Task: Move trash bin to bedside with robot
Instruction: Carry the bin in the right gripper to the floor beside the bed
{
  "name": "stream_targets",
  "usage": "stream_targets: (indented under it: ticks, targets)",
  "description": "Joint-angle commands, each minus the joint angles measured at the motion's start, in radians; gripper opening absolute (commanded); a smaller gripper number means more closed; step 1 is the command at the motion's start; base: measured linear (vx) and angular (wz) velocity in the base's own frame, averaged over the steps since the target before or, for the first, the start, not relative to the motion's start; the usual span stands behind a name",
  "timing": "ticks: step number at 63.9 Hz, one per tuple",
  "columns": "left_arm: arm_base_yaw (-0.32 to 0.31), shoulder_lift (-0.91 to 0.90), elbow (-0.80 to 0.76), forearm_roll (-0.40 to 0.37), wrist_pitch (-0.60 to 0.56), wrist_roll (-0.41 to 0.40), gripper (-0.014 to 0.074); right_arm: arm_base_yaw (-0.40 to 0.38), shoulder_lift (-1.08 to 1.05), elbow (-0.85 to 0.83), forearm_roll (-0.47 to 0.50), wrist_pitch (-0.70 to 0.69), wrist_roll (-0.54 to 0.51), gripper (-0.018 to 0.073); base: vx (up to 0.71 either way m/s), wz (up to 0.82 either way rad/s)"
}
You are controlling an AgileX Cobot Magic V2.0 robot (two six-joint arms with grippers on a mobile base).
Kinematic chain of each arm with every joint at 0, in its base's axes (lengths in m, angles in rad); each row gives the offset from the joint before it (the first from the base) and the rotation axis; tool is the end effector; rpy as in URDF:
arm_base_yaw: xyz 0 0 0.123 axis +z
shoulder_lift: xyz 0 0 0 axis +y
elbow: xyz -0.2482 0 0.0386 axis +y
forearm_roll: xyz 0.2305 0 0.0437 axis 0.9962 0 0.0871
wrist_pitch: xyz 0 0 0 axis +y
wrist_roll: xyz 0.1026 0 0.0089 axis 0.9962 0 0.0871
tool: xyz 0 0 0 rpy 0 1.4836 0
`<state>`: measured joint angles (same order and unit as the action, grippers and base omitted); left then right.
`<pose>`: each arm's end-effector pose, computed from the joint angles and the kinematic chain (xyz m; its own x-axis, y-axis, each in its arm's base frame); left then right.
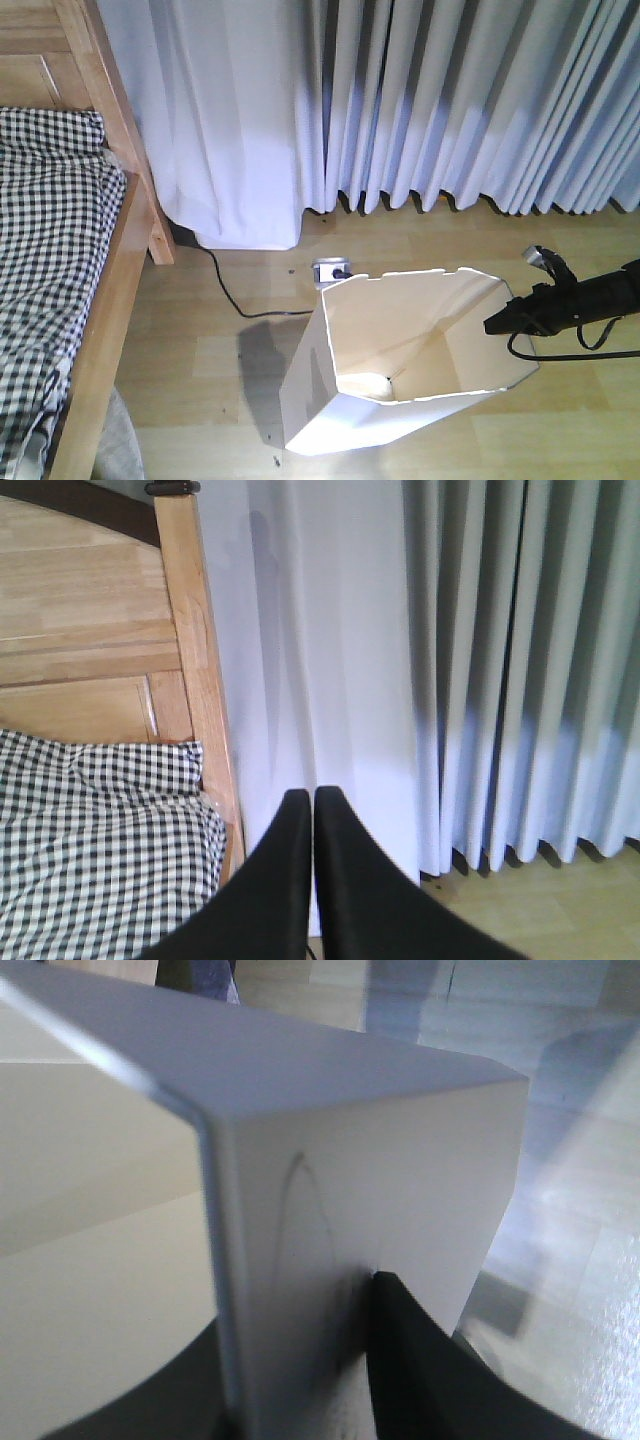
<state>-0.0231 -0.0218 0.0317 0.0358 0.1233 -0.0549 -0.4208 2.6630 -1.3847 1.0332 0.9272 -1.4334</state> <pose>0.0848 -0.0015 0.1928 -0.0463 -0.0183 -0.9988 0.0178 0.9997 -0.0191 0.3302 -0.0702 -0.0781 -0.9724 -0.0432 -0.2292 -0.1892 0.7209 0.6667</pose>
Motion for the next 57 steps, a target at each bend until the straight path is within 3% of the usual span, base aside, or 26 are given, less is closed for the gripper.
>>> stream_targets:
  ticks: [1,57]
  targets:
    - [0.000,-0.005,-0.024,-0.002,-0.073,-0.004,-0.0006,-0.003,-0.081,-0.010,0.095,0.259,0.007,-0.0005,0.23,0.04]
    - [0.000,-0.005,-0.024,-0.002,-0.073,-0.004,-0.0006,-0.003,-0.081,-0.011,0.098,0.259,0.007,-0.0005,0.16,0.04]
